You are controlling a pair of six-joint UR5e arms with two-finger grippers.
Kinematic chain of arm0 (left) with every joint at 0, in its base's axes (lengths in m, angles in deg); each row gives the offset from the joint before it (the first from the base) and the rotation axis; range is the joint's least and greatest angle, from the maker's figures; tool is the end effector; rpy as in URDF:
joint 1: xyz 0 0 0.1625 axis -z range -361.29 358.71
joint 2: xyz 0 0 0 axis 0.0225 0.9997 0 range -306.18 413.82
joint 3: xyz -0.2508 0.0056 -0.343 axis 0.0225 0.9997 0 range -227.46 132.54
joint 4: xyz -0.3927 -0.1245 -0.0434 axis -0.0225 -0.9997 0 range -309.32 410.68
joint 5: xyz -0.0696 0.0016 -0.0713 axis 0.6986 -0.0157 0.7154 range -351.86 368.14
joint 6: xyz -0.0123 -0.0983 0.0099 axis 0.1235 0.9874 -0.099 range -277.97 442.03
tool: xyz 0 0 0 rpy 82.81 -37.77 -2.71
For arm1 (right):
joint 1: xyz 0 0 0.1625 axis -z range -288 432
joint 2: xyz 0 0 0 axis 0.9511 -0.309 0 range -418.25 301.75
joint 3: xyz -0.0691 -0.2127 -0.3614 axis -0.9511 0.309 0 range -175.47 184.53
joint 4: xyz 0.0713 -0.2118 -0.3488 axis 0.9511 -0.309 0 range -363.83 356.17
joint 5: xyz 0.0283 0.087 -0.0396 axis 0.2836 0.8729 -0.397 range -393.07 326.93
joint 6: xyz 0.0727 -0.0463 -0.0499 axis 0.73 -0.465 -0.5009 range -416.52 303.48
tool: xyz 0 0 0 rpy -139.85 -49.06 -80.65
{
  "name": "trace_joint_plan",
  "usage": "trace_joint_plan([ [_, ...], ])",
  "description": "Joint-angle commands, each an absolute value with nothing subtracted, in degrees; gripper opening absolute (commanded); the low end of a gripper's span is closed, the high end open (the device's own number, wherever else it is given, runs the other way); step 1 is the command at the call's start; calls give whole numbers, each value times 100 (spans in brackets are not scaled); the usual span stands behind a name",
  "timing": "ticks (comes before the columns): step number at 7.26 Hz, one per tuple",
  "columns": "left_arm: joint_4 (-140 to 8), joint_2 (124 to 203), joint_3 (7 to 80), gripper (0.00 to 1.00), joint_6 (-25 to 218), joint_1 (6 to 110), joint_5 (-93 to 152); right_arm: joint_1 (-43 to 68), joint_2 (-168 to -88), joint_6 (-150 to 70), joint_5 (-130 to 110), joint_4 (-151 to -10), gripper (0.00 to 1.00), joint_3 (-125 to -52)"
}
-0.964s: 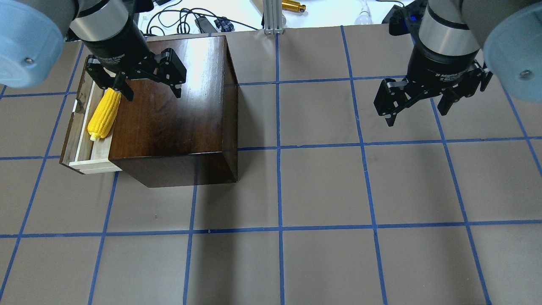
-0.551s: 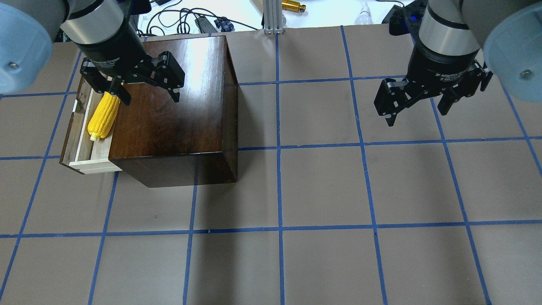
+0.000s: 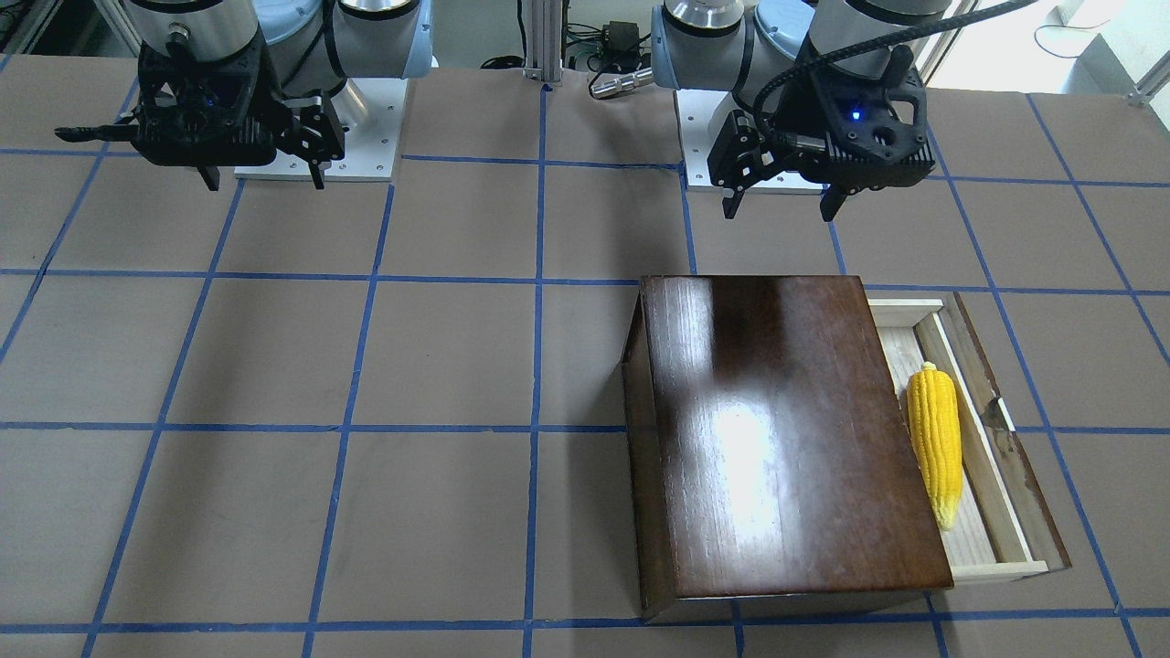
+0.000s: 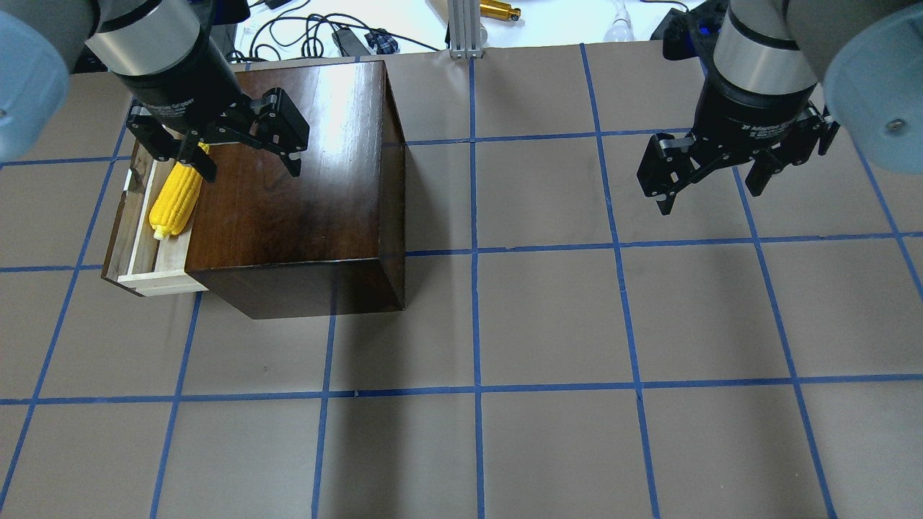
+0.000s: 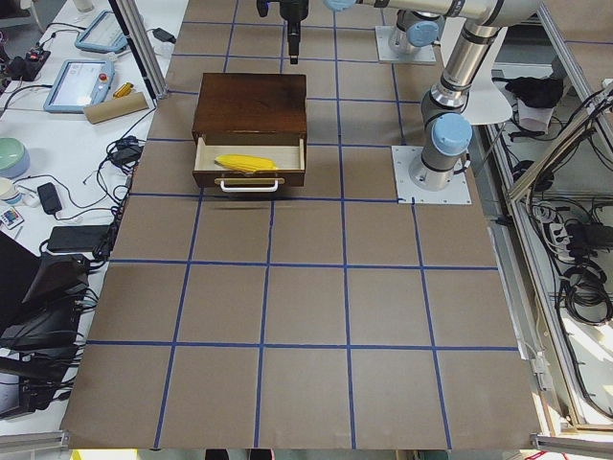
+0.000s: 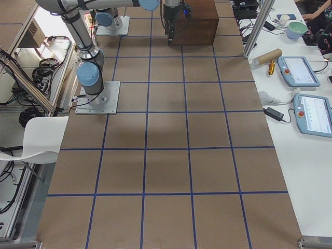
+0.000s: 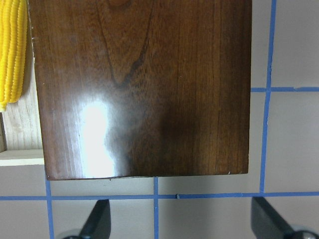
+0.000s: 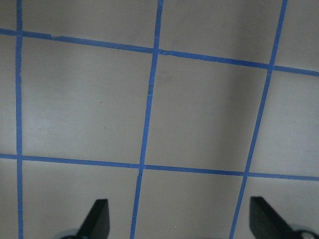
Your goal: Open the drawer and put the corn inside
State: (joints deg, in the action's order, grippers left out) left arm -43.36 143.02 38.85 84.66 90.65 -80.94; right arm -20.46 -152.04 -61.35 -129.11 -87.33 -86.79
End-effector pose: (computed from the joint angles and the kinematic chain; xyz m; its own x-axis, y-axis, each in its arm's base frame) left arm -0.1512 -0.4806 0.5193 -0.9998 -0.0120 0.0164 -0.0121 0.9999 -0.0070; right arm 0.1423 -0.4506 0.4977 -0.9861 -0.1338 0.0986 -0.1263 0.9889 0.0788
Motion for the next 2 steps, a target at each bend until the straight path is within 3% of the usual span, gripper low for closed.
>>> trace_joint_plan([
  [1,-4336,14294,3884,100,8466,9056,-8133,-2046,-15211,-6135,-12914,-8733,100,-8679],
  [2,-4336,14294,3884,100,8466,9056,-8124,-2046,-15212,-6135,-12914,-8733,100,-8679],
])
